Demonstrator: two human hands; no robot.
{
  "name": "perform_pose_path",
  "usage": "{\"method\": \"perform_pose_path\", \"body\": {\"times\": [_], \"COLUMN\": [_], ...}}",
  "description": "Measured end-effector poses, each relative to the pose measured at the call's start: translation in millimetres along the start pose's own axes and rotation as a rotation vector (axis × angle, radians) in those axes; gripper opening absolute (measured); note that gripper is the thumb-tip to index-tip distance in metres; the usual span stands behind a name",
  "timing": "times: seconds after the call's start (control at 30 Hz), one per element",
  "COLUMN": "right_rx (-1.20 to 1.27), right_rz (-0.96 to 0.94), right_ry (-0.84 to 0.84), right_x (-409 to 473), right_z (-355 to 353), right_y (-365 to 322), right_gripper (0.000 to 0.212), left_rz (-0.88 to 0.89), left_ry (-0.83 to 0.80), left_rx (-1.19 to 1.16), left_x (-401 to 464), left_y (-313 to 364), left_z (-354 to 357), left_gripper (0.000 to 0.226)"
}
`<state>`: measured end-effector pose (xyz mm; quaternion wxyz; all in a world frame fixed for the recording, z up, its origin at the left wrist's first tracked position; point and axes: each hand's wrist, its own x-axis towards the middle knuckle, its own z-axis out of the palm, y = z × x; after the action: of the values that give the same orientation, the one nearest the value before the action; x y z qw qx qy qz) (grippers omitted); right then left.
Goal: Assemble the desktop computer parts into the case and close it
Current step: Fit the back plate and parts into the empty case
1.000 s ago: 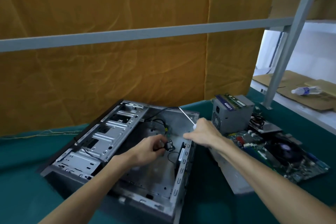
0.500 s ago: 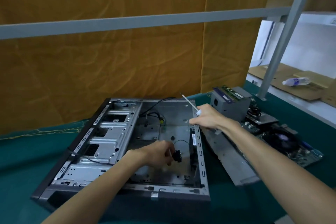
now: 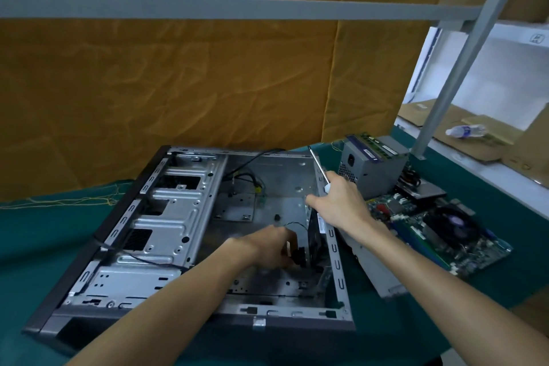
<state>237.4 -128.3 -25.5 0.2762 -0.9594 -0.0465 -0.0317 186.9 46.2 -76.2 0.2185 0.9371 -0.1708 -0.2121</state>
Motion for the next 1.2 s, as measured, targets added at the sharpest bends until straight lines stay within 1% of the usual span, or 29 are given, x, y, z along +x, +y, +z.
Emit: {"method": "perform_pose_path", "body": {"times": [0.17,0.2,0.27,0.33,0.4,0.5,0.57,0.63,0.7,0.73,0.87,0.93,1.0,1.03,1.1,1.2], "right_rx": [0.014,0.042,0.194,0.410,0.559,0.704,0.785,0.805,0.726,0.663,0.315,0.123,-0.033,-0.106,-0.240,-0.365], "right_rz": [-0.033,-0.037,-0.019,0.065,0.182,0.306,0.368,0.401,0.409,0.404,0.336,0.303,0.247,0.213,0.172,0.196], "right_ry": [0.029,0.028,0.020,0.009,-0.015,-0.062,-0.099,-0.174,-0.237,-0.238,-0.176,-0.162,-0.135,-0.129,-0.128,-0.105], "right_x": [-0.2,-2.4,-9.4,-20.7,-32.0,-45.7,-52.3,-58.6,-64.3,-64.7,-47.6,-38.5,-33.8,-32.8,-33.0,-35.7], "right_z": [1.9,2.0,1.8,-0.2,-3.1,-6.0,-7.8,-5.9,0.5,3.0,-2.1,-7.4,-7.8,-5.8,0.4,3.5], "right_y": [3.8,4.9,9.9,17.4,26.8,40.7,48.9,57.0,65.7,70.2,92.5,103.9,115.7,121.1,130.8,133.4], "right_gripper": [0.034,0.032,0.031,0.032,0.035,0.024,0.017,0.019,0.022,0.022,0.011,0.016,0.029,0.032,0.029,0.020], "left_rz": [0.003,0.000,0.000,0.023,0.030,-0.023,-0.064,-0.099,-0.116,-0.118,-0.109,-0.098,-0.081,-0.072,-0.053,-0.035], "left_ry": [-0.014,-0.026,-0.052,-0.072,-0.091,-0.132,-0.148,-0.145,-0.137,-0.135,-0.110,-0.105,-0.105,-0.102,-0.095,-0.088], "left_rx": [-0.053,-0.062,-0.074,-0.096,-0.153,-0.238,-0.270,-0.282,-0.275,-0.269,-0.270,-0.276,-0.280,-0.286,-0.298,-0.301], "left_x": [-0.3,-0.3,0.5,2.3,6.6,11.9,13.7,15.5,17.6,18.2,16.6,14.8,13.8,14.1,14.6,14.9], "left_y": [-1.0,0.7,5.3,10.7,14.7,16.3,16.0,16.6,18.2,19.4,17.5,15.3,13.9,12.7,11.1,9.5], "left_z": [4.8,5.7,7.5,8.6,9.9,10.7,10.6,10.7,10.9,10.7,12.2,13.4,14.4,15.1,16.1,16.6], "left_gripper": [0.018,0.019,0.022,0.021,0.017,0.005,0.005,0.011,0.017,0.019,0.016,0.013,0.011,0.009,0.012,0.017]}}
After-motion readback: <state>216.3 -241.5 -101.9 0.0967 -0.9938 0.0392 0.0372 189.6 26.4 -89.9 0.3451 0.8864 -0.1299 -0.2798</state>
